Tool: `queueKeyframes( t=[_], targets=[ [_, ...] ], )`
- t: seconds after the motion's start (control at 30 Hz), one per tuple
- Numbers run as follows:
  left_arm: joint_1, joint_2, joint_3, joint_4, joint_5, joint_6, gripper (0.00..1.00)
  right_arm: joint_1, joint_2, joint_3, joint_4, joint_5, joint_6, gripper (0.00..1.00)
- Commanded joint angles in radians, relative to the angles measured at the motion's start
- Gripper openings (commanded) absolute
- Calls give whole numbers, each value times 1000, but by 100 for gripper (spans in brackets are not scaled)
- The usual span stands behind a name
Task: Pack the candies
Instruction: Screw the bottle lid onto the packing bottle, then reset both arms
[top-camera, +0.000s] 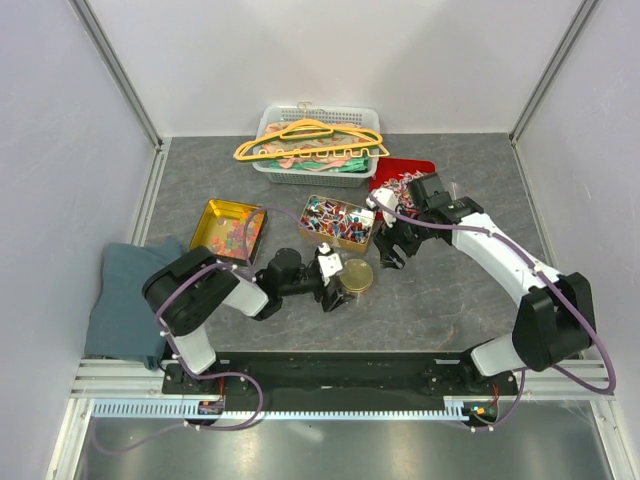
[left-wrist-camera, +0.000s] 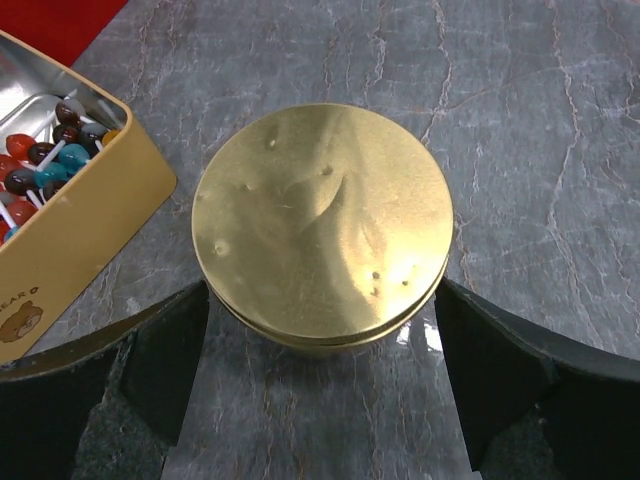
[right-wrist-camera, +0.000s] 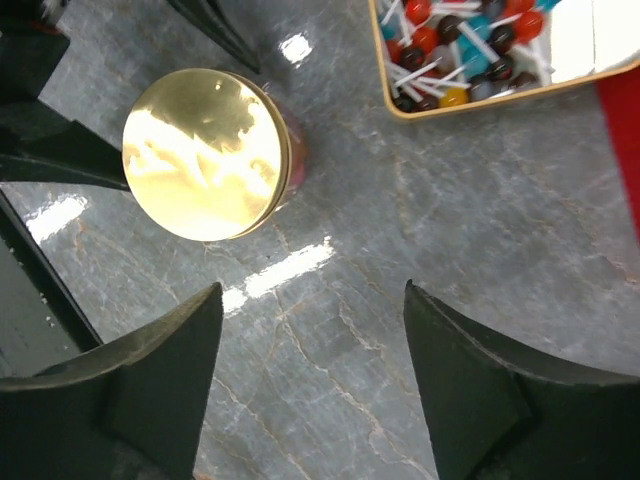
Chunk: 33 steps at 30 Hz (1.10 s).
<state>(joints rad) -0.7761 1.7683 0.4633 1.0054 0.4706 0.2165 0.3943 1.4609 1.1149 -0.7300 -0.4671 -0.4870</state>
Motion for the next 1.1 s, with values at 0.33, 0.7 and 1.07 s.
queueKeyframes(
  t=[0.33, 0.7, 1.07],
  targets=[
    [23, -299, 0, -505, 30, 175, 99, -32, -131, 19, 144, 188, 91, 98],
    [75, -429, 213, -912, 92, 129, 99, -34, -142, 94, 147, 323, 156, 98],
    [222, -441, 674, -1436, -295, 101, 99, -35, -226, 178, 216, 743, 234, 98]
  ],
)
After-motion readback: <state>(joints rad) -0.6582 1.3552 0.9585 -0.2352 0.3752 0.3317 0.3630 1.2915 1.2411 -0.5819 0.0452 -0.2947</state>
